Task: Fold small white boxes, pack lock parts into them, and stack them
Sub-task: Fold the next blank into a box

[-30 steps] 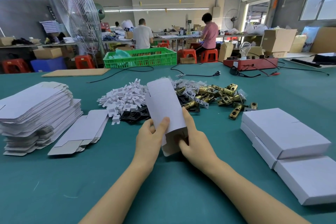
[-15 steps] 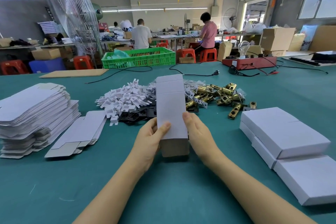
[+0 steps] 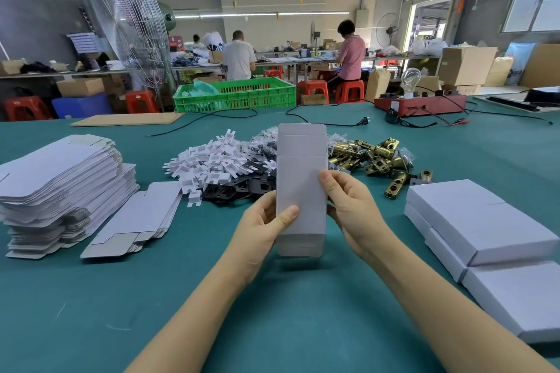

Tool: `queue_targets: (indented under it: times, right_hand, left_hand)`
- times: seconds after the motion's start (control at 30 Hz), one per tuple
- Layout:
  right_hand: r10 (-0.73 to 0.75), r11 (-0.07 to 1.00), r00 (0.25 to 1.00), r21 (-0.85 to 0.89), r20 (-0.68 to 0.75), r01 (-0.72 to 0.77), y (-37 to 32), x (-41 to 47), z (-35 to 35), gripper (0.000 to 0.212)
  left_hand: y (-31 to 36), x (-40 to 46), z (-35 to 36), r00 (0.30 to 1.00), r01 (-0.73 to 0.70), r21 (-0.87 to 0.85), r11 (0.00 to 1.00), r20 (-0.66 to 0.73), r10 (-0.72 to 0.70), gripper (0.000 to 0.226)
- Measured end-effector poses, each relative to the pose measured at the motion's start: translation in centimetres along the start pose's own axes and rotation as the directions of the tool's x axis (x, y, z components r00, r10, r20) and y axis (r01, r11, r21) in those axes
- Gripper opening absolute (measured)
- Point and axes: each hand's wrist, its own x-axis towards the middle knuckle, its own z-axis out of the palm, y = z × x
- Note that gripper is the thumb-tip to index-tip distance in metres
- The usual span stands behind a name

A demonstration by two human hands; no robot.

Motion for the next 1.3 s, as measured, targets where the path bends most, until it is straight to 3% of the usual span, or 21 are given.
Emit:
queue_targets:
  times: [0.27, 0.43, 0.5, 0.53, 0.6, 0.67, 0.77, 0.83, 0.93, 1.07, 1.1, 1.23, 1.3]
  right_hand:
    - [-0.119, 0.983, 0.985, -0.122, 0.125, 0.134, -0.4, 0.0, 0.9, 0.035]
    - [-0.109, 0.985, 0.984, -0.115, 0.139, 0.126, -1.1, -0.2, 1.0, 0.030]
    - [-0.141, 0.969, 0.984, -0.191, 0.108, 0.160, -1.3, -0.4, 1.2, 0.019]
    - [-0.194, 0.935, 0.978, -0.285, 0.078, 0.208, -1.3, -0.5, 1.3, 0.016]
    - [-0.373, 0.763, 0.925, -0.545, 0.069, 0.349, -1.3, -1.0, 1.7, 0.031]
    - [-0.488, 0.565, 0.854, -0.680, 0.183, 0.468, -1.0, -1.9, 2.7, 0.049]
    - [-0.397, 0.468, 0.852, -0.723, 0.342, 0.508, 0.1, -3.7, 5.0, 0.067]
    - [-0.379, 0.494, 0.854, -0.703, 0.356, 0.512, 0.5, -4.2, 5.7, 0.070]
    - [-0.381, 0.631, 0.895, -0.642, 0.231, 0.435, 0.1, -3.8, 5.0, 0.066]
    - [-0.374, 0.779, 0.922, -0.505, 0.099, 0.371, -0.5, -3.1, 4.0, 0.026]
    - [-0.386, 0.802, 0.920, -0.467, 0.069, 0.372, -0.6, -2.9, 3.7, 0.016]
    - [-0.293, 0.920, 0.954, -0.288, -0.058, 0.265, -1.4, -1.7, 2.3, 0.015]
    - [-0.210, 0.970, 0.976, -0.132, -0.047, 0.203, -1.7, -1.3, 1.8, 0.019]
  left_hand:
    - [2.8, 0.8, -0.4, 0.987, -0.087, -0.095, 0.992, -0.141, 0.073, 0.033]
    - [3.6, 0.7, 0.0, 0.982, -0.100, -0.079, 0.992, -0.171, 0.085, 0.033]
    - [3.6, 0.6, 0.4, 0.967, -0.105, -0.053, 0.993, -0.238, 0.090, 0.022]
    - [3.5, 0.6, 0.5, 0.949, -0.109, -0.033, 0.993, -0.301, 0.094, 0.015]
    - [3.4, 0.8, 0.5, 0.882, -0.106, 0.007, 0.994, -0.461, 0.098, 0.011]
    - [3.4, 0.9, 0.5, 0.805, -0.111, 0.038, 0.993, -0.582, 0.112, 0.017]
    - [3.4, 0.5, 1.3, 0.739, -0.122, 0.131, 0.984, -0.650, 0.178, 0.027]
    - [3.5, 0.0, 2.2, 0.743, -0.097, 0.249, 0.964, -0.626, 0.237, 0.029]
    - [3.9, -0.7, 3.9, 0.806, -0.154, 0.245, 0.957, -0.529, 0.265, 0.022]
    - [4.4, -1.3, 5.3, 0.884, -0.261, 0.181, 0.948, -0.350, 0.310, 0.020]
    - [4.5, -1.3, 5.2, 0.893, -0.260, 0.168, 0.951, -0.333, 0.304, 0.021]
    - [4.2, -1.2, 4.1, 0.887, -0.233, 0.246, 0.941, -0.343, 0.310, 0.005]
    - [3.9, -0.8, 3.4, 0.873, -0.163, 0.348, 0.923, -0.386, 0.299, 0.027]
